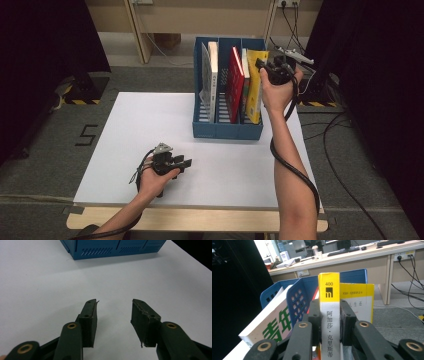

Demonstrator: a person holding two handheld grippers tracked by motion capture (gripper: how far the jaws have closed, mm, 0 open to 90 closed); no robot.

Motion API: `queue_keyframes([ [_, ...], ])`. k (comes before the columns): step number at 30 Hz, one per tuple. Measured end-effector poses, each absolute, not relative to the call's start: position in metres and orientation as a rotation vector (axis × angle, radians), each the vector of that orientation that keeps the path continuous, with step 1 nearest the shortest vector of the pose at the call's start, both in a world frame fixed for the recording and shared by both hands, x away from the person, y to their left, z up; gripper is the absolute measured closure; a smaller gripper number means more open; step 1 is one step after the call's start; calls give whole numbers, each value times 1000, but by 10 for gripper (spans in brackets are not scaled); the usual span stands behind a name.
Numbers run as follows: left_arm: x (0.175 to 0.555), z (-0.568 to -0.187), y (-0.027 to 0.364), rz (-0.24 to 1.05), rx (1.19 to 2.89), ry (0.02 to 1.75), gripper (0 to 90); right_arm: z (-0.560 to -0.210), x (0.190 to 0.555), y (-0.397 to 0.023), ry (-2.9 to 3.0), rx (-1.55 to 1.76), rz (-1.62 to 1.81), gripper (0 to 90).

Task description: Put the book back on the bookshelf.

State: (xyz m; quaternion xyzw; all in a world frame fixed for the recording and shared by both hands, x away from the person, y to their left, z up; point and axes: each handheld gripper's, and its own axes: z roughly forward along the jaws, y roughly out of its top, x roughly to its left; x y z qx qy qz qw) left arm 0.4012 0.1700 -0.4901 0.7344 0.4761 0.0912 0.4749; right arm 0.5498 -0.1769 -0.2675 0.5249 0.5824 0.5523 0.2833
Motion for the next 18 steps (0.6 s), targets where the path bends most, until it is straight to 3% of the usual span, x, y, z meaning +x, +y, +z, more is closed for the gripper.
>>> queue_keyframes([
  [18, 402, -489, 172, 224, 1800, 1163, 554, -272, 566, -176, 1536, 1442, 1454, 767],
])
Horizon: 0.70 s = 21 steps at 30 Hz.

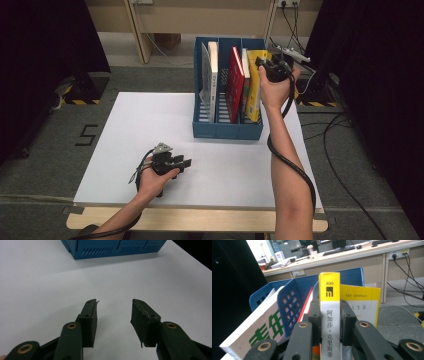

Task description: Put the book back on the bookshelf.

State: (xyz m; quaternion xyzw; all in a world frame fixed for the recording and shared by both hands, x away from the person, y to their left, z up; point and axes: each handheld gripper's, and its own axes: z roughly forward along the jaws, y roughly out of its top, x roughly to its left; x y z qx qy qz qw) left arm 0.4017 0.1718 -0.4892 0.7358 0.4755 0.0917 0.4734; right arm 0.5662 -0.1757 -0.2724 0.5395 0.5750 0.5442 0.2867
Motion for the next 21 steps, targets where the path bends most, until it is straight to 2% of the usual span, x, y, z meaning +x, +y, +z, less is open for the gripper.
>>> queue_keyframes([
  [21, 401, -490, 170, 221, 1802, 1162, 554, -276, 568, -172, 1560, 1457, 1427, 765],
])
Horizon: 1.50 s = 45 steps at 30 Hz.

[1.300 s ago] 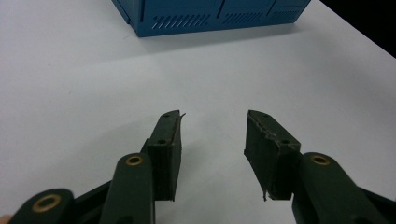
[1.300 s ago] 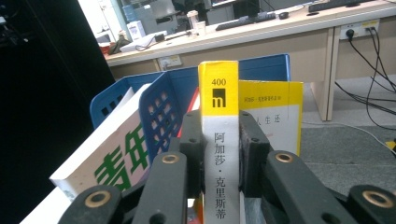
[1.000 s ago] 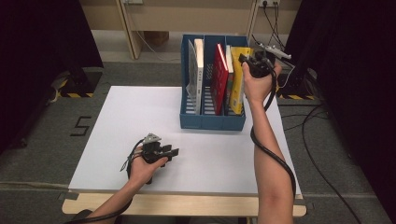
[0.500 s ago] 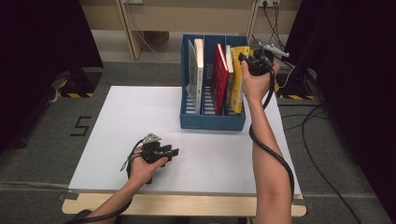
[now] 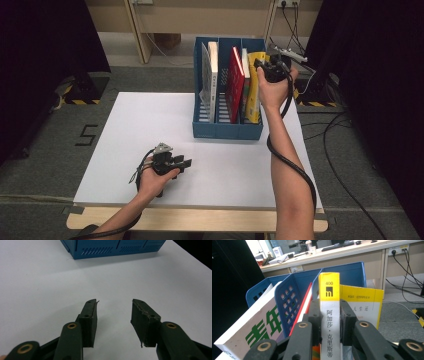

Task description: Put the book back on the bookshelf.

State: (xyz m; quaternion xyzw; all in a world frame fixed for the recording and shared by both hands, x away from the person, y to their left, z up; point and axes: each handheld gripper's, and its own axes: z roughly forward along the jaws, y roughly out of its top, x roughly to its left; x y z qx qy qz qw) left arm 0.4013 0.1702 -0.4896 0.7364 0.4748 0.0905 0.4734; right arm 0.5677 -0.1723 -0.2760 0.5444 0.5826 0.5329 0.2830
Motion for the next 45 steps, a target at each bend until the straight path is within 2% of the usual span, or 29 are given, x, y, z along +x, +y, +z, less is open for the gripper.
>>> queue_keyframes([
  [19, 400, -488, 169, 225, 1804, 1155, 554, -261, 534, -176, 1584, 1392, 1467, 766],
  [45, 401, -487, 167, 230, 1805, 1149, 554, -262, 524, -175, 1617, 1342, 1533, 767],
])
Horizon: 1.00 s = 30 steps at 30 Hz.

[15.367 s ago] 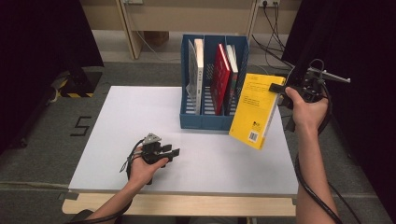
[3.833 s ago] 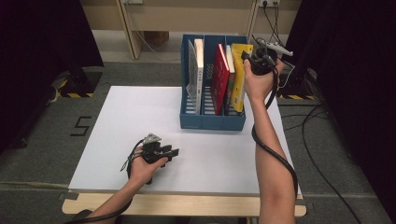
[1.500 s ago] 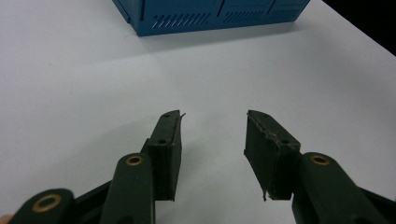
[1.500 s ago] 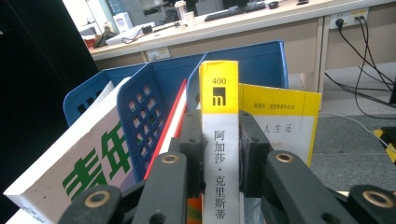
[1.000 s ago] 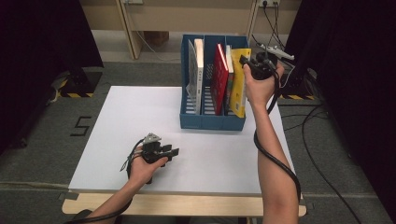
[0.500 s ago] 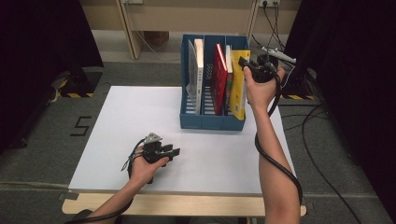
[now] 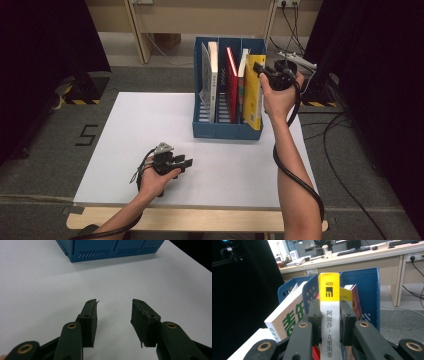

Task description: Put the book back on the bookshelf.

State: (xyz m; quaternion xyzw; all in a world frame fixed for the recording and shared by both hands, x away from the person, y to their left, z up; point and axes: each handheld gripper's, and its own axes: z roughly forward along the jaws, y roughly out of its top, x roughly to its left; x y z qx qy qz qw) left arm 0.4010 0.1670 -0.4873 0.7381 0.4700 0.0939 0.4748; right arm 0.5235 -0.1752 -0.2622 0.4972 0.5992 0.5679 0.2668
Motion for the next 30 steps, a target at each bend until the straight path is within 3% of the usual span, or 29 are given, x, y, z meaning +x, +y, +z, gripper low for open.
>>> queue_keyframes([
  [30, 401, -488, 172, 229, 1802, 1161, 554, -279, 548, -180, 1499, 1410, 1456, 766],
])
